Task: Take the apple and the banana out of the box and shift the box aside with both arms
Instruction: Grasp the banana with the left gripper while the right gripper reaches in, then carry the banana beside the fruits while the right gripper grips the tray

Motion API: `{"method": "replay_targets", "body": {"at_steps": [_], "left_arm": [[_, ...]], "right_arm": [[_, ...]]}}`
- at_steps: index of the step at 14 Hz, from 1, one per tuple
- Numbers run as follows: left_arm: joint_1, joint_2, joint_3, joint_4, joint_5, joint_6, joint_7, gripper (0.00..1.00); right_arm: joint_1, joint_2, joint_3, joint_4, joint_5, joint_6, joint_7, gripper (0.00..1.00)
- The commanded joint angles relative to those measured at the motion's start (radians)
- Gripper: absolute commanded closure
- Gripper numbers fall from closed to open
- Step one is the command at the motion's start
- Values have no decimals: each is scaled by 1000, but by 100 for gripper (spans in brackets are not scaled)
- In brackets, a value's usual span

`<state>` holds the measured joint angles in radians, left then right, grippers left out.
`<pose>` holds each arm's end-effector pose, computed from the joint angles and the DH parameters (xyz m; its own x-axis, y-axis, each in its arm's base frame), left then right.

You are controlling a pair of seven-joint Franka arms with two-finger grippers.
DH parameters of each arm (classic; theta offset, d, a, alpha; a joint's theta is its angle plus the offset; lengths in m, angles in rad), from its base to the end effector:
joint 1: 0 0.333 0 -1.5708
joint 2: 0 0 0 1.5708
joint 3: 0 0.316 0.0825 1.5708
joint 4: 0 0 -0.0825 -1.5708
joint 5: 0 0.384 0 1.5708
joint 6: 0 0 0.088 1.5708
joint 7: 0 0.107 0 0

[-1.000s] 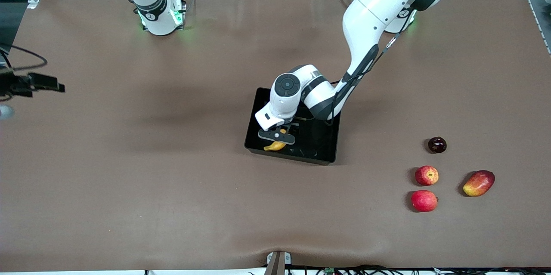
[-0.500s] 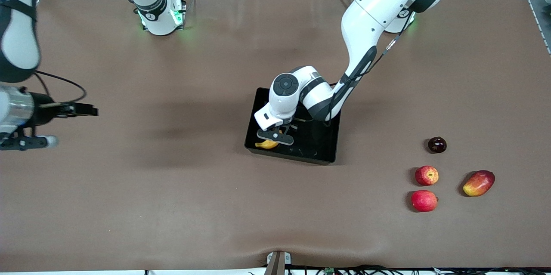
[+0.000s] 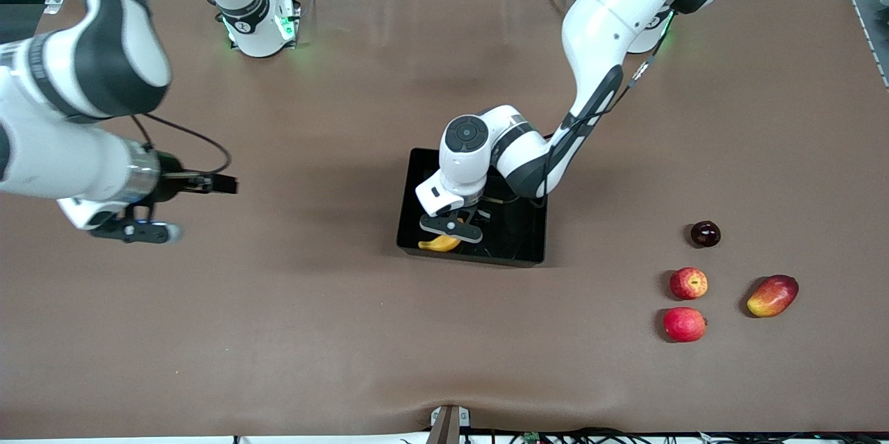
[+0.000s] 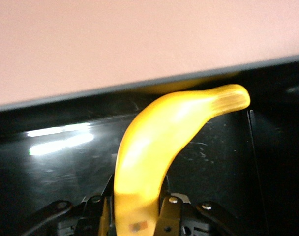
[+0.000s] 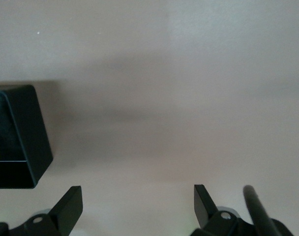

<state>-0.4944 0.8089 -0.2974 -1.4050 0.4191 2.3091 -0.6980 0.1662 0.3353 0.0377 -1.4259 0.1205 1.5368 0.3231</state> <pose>0.5604 -0.4883 0.2473 0.9516 -0.2490 0.1803 -0.2499 -0.9681 -0.0182 0.6215 0.1387 0.4898 0.9605 -0.1181 -0.2519 -0.1356 -0.9893 -0.0531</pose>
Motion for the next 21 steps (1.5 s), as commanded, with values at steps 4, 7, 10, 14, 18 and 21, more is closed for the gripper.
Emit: {"method": "replay_targets", "body": {"at_steps": [4, 7, 10, 14, 18, 21], "left_arm": [[180, -189, -9, -11, -63, -166, 184, 100], [304, -217, -9, -12, -68, -252, 374, 100], [427, -232, -9, -12, -68, -293, 572, 100], [612, -203, -5, -20, -48, -283, 753, 100], [787, -131, -5, -23, -63, -160, 839, 100], [846, -91, -5, -48, -65, -79, 832, 100]], "right_arm": [[179, 26, -7, -88, 16, 216, 195, 0], [254, 100, -7, -88, 18, 339, 215, 0], [326, 187, -7, -88, 22, 480, 237, 0], [381, 310, -9, -88, 16, 632, 235, 0], [392, 376, -9, -88, 8, 771, 221, 63], [386, 389, -7, -88, 11, 781, 220, 100]]}}
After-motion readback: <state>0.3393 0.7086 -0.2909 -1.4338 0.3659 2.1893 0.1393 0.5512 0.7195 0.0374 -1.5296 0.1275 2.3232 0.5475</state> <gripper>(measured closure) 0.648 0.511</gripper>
